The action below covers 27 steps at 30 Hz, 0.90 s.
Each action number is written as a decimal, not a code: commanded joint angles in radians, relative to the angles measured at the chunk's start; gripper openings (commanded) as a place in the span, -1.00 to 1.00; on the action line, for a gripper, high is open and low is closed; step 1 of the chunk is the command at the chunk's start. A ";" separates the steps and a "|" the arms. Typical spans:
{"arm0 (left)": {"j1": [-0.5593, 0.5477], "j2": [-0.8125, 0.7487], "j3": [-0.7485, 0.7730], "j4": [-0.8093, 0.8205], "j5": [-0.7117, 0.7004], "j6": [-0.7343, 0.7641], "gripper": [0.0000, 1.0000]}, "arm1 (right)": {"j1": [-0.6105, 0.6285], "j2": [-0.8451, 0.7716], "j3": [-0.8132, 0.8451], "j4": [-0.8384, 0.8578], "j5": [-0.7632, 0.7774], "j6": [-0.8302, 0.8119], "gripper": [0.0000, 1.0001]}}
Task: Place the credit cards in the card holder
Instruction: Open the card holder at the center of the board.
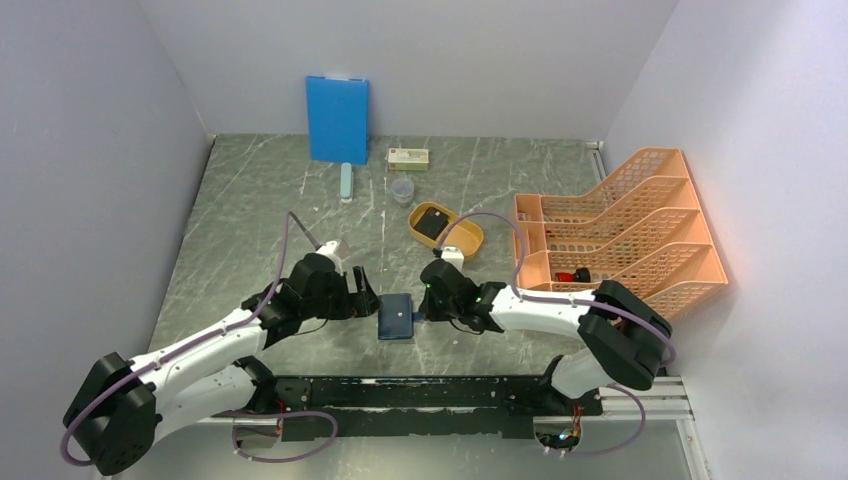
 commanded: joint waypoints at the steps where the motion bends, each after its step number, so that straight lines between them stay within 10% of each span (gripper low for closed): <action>1: -0.014 0.010 0.005 0.068 0.053 0.036 0.83 | 0.008 -0.064 0.030 0.001 -0.010 -0.067 -1.00; 27: -0.194 0.059 0.120 -0.048 -0.288 -0.028 0.94 | 0.021 -0.159 -0.074 0.093 -0.107 -0.078 -1.00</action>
